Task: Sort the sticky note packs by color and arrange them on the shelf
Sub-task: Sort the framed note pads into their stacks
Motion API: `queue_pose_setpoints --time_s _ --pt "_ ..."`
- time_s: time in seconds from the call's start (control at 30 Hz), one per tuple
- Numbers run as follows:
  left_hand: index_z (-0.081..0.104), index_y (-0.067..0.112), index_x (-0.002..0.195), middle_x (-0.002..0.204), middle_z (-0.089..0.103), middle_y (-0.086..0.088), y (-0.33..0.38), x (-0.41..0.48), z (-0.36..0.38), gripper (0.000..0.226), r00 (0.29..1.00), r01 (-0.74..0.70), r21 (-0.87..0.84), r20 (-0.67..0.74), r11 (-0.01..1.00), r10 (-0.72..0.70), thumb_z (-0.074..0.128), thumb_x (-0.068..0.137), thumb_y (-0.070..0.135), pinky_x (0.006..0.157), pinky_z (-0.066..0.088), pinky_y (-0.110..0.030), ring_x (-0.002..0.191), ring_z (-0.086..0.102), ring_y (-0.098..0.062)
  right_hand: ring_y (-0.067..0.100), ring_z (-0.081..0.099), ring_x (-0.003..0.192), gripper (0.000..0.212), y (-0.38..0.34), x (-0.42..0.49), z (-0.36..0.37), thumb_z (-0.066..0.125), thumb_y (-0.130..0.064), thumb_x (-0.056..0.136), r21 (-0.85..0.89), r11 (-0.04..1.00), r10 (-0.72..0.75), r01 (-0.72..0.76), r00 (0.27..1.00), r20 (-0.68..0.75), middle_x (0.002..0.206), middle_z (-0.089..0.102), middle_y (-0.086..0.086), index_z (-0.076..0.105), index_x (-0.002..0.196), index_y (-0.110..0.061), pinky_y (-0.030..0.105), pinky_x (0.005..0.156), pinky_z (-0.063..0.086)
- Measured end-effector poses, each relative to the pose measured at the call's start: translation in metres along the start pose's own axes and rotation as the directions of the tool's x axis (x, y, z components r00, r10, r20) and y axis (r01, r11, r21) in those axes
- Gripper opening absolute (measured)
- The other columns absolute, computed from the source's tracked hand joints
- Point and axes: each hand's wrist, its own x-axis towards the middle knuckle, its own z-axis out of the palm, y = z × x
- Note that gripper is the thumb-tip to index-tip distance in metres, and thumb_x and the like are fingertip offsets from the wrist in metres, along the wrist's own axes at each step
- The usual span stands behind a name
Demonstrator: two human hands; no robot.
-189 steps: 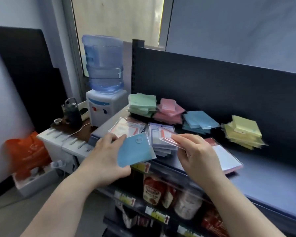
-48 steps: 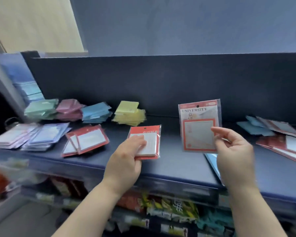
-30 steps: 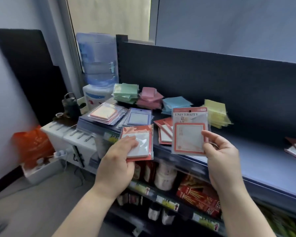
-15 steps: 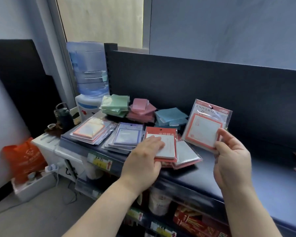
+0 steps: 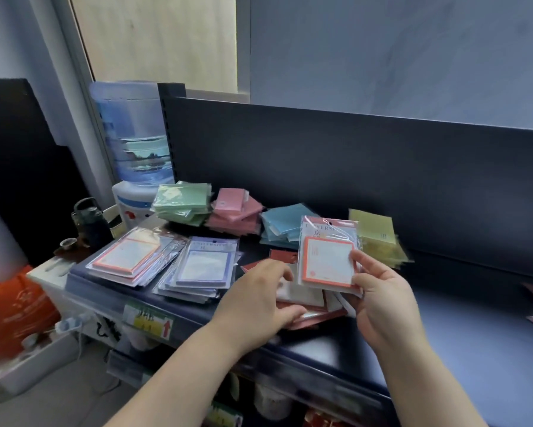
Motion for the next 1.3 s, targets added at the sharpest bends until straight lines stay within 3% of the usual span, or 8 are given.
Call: queue_pose_setpoints --time_s 0.1,0.3,0.67,0.8,0.87,0.97,1.07,1.3 --pt "0.041 0.030 0.097 0.100 0.049 0.015 -0.009 -0.003 -0.017 0.041 0.997 0.019 -0.033 -0.075 0.999 -0.022 0.074 0.075 0.042 0.078 0.039 -0.018 0.088 0.049 -0.007 0.016 0.071 0.079 0.042 -0.003 -0.006 0.013 0.035 0.016 0.092 -0.007 0.997 -0.077 0.077 0.997 0.014 0.098 0.069 0.003 0.060 0.113 -0.011 0.027 0.067 0.059" --pt "0.047 0.024 0.121 0.117 0.051 0.012 -0.056 -0.007 -0.059 0.058 0.990 0.017 -0.088 -0.140 0.996 -0.030 0.075 0.074 0.044 0.091 0.030 -0.009 0.111 0.048 -0.004 0.012 0.071 0.075 0.041 0.010 -0.027 0.073 0.038 0.017 0.091 -0.083 0.989 -0.112 0.122 0.987 0.116 0.097 0.070 0.005 0.059 0.113 -0.011 0.018 0.057 0.055" --pt "0.050 0.024 0.132 0.127 0.055 0.011 -0.188 -0.054 -0.143 0.071 0.985 0.113 -0.101 -0.119 0.988 -0.125 0.079 0.070 0.044 0.102 0.037 -0.021 0.118 0.050 -0.007 0.011 0.070 0.076 0.036 0.105 -0.053 0.221 0.048 0.011 0.090 -0.274 0.959 -0.012 0.075 0.974 0.226 0.083 0.074 -0.004 0.064 0.101 -0.019 0.020 0.068 0.056" --pt "0.052 0.023 0.130 0.124 0.054 0.012 -0.228 -0.065 -0.160 0.065 0.983 0.129 -0.095 -0.117 0.987 -0.140 0.078 0.072 0.039 0.098 0.031 -0.012 0.117 0.049 -0.005 0.013 0.070 0.083 0.035 0.131 -0.059 0.257 0.049 0.008 0.092 -0.384 0.920 0.017 0.070 0.976 0.218 0.094 0.073 0.001 0.062 0.113 -0.017 0.027 0.075 0.058" --pt "0.052 0.024 0.130 0.125 0.053 0.012 -0.242 -0.067 -0.165 0.062 0.986 0.124 -0.087 -0.101 0.989 -0.132 0.076 0.075 0.038 0.100 0.032 -0.015 0.119 0.049 -0.006 0.012 0.063 0.101 0.038 0.139 -0.063 0.266 0.051 -0.001 0.093 -0.597 0.783 -0.041 0.176 0.972 0.232 0.115 0.066 0.000 0.057 0.125 -0.021 0.035 0.093 0.050" --pt "0.051 0.025 0.131 0.129 0.051 0.012 -0.254 -0.068 -0.167 0.057 0.993 0.116 -0.083 -0.029 0.990 -0.119 0.071 0.080 0.039 0.103 0.036 -0.021 0.121 0.047 -0.007 0.004 0.033 0.133 0.044 0.139 -0.069 0.268 0.050 -0.013 0.095 -0.824 0.474 -0.160 0.311 0.951 0.266 0.144 0.037 -0.010 0.047 0.138 -0.024 0.016 0.107 0.023" --pt "0.053 0.024 0.128 0.127 0.051 0.012 -0.257 -0.064 -0.165 0.049 0.996 0.083 -0.069 0.021 0.994 -0.082 0.066 0.084 0.040 0.100 0.036 -0.021 0.119 0.048 -0.009 0.003 0.024 0.137 0.045 0.134 -0.074 0.258 0.050 -0.017 0.096 -0.875 0.346 -0.240 0.339 0.933 0.266 0.149 0.026 -0.011 0.043 0.140 -0.024 0.010 0.102 0.015" --pt "0.060 0.020 0.121 0.123 0.056 0.006 -0.220 -0.048 -0.148 0.044 0.999 -0.020 -0.080 -0.036 0.997 0.018 0.069 0.082 0.037 0.100 0.035 -0.026 0.118 0.049 -0.016 0.006 0.033 0.131 0.055 0.109 -0.081 0.205 0.058 -0.026 0.091 -0.949 0.066 -0.363 0.309 0.893 0.265 0.138 0.040 -0.013 0.039 0.142 -0.024 0.011 0.102 0.020"
